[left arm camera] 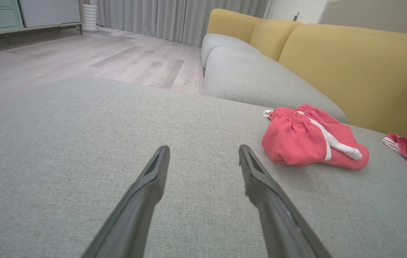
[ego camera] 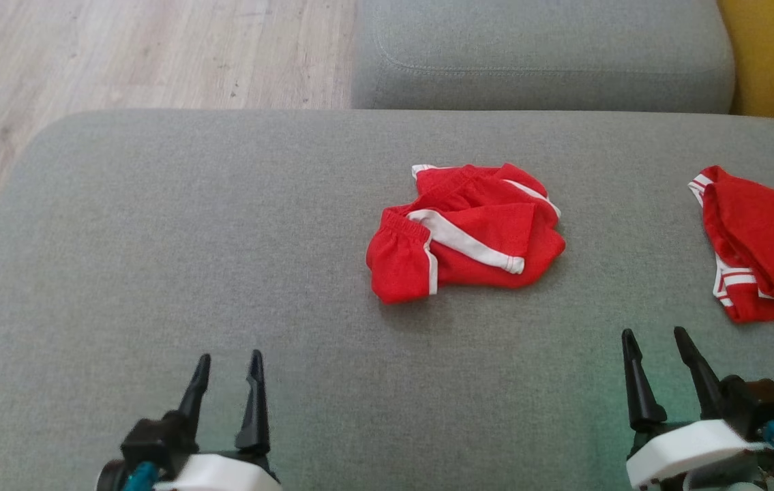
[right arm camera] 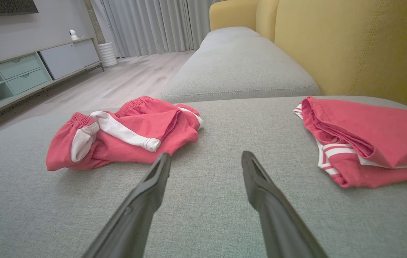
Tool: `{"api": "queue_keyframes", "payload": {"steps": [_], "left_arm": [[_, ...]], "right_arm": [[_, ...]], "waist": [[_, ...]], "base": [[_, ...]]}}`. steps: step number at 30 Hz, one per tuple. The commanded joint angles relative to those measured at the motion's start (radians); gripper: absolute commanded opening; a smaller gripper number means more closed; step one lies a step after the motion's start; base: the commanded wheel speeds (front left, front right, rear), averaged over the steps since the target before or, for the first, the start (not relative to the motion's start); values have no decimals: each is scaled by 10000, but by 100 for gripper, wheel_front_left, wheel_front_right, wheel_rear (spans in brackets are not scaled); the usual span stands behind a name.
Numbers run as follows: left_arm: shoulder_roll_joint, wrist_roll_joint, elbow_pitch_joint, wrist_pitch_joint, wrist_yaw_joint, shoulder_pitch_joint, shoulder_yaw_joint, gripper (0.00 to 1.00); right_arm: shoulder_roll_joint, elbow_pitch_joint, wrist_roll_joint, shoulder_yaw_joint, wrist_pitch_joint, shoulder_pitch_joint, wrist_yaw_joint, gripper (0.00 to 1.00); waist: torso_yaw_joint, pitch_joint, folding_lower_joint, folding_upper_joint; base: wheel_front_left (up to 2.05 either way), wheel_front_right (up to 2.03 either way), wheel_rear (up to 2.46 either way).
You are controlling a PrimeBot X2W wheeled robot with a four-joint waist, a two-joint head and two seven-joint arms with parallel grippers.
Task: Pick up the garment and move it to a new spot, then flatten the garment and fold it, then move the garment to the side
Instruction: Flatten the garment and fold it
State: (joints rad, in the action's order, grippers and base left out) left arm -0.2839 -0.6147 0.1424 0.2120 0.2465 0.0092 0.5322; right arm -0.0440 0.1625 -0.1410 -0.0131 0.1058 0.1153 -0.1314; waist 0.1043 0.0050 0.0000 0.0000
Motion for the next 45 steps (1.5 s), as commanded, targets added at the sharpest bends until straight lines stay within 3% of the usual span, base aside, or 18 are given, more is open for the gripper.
{"api": "queue_keyframes", "payload": {"steps": [1,8,19,25,33,34,35,39,45], "left_arm": [[-189,103,-339,16,22,-410,-234,100],[17,701,-374,-428,-271,-1638,491,100],[1319,1152,1555,-1301,-1370,-4584,1634,100],[1717,1056,3132,-1462,-1529,-5484,1657,100],[1892,895,4555,-1572,-1362,-5951,1534,100],[1905,868,4656,-1500,-1348,-5971,1502,92],[1913,851,4743,-1416,-1314,-5984,1465,67],[1896,928,5151,-1340,-1182,-5983,1525,2],[1929,1007,5562,-1221,-1169,-6053,1682,0]], "right_arm": [[-62,-286,31,181,105,-357,7,100],[-62,-417,184,214,30,-702,7,100],[-62,-719,365,841,-69,-1790,7,100],[-62,-653,287,1033,79,-2124,7,100],[-62,-458,227,903,275,-2181,7,100],[-62,-434,222,884,300,-2179,7,100],[-62,-410,216,865,321,-2173,7,100],[-62,-297,175,855,391,-2154,7,100],[-62,-190,118,1010,438,-2188,7,100]], "waist": [[-11,29,0,0],[-205,459,0,0],[-1223,1670,0,0],[-1831,2159,0,0],[-2159,2313,0,0],[-2163,2305,0,0],[-2159,2289,0,0],[-2102,2192,0,0],[-2077,2090,0,0]], "base": [[0,0,0],[0,0,0],[0,0,0],[0,0,0],[0,0,0],[0,0,0],[0,0,0],[0,0,0],[0,0,0]]}}
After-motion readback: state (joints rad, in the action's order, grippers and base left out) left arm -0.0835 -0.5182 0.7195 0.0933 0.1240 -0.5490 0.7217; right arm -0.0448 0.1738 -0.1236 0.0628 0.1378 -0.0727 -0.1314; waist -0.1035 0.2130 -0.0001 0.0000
